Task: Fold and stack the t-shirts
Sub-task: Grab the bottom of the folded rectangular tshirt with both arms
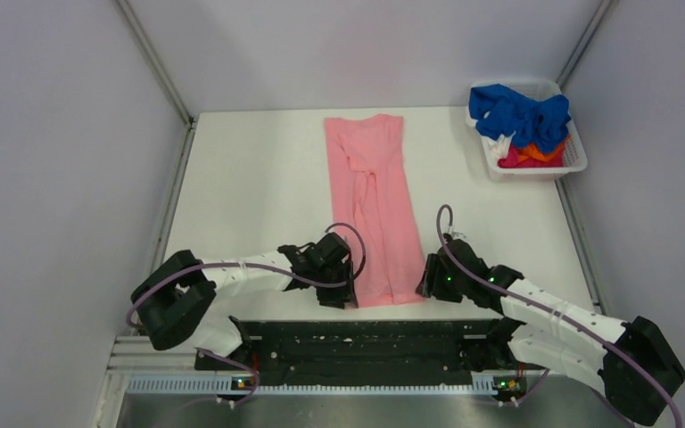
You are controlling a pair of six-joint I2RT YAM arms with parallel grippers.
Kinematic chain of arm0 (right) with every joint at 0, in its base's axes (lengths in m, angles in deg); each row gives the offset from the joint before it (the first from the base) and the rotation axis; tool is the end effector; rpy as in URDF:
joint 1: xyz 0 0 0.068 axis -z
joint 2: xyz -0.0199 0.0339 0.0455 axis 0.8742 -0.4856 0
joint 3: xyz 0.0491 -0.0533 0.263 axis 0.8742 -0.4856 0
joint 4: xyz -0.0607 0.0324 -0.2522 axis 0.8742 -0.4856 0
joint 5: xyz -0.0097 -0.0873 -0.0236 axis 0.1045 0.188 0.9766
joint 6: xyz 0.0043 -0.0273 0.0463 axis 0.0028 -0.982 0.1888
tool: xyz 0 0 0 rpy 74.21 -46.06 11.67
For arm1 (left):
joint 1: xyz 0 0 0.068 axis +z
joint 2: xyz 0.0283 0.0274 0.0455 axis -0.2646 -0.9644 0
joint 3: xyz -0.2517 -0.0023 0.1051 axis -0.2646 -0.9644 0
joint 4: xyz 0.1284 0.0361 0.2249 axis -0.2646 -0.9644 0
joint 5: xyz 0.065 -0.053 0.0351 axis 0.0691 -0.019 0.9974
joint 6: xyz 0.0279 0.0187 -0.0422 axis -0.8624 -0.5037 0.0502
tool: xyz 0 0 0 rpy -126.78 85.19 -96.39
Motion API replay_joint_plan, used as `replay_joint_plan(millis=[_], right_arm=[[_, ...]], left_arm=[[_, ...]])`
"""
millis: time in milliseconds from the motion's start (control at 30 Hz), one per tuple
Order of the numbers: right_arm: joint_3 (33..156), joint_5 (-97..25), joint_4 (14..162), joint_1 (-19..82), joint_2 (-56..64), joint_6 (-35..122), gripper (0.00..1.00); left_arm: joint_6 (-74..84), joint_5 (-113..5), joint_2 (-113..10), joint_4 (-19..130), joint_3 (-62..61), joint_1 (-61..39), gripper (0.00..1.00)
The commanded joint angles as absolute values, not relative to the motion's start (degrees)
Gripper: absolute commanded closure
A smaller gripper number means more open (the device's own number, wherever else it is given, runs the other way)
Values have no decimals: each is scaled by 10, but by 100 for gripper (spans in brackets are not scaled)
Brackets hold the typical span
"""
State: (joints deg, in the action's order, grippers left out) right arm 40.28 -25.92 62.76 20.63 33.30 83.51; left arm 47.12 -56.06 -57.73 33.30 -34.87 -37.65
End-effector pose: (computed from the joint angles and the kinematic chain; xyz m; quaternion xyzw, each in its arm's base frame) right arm 0.1225 0.1017 0.1575 0.0601 0.9544 0.1843 0.2271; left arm 0.1440 -0.2019 0.1525 0.0133 0.9693 -0.2369 0.0648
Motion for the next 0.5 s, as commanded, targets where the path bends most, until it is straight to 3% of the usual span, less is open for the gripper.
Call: replay_joint_plan(millis=[0, 100, 167, 200, 333, 467], right_arm=[[390, -276, 666, 210, 324, 833, 51], [393, -284, 670, 211, 316, 829, 62], [386, -309, 685, 210, 315, 827, 83], [382, -319, 690, 210, 317, 826, 100], [344, -412, 701, 202, 376, 847, 100], [341, -407, 667, 186, 463, 862, 100]], left_arm=[[470, -549, -616, 339, -334, -381, 57], [472, -547, -630, 334, -324, -381, 80], [478, -538, -625, 329, -327, -382, 99], [479, -533, -620, 324, -327, -381, 100], [487, -530, -573, 283, -336, -394, 100], [490, -568, -518, 272, -361, -405, 100]])
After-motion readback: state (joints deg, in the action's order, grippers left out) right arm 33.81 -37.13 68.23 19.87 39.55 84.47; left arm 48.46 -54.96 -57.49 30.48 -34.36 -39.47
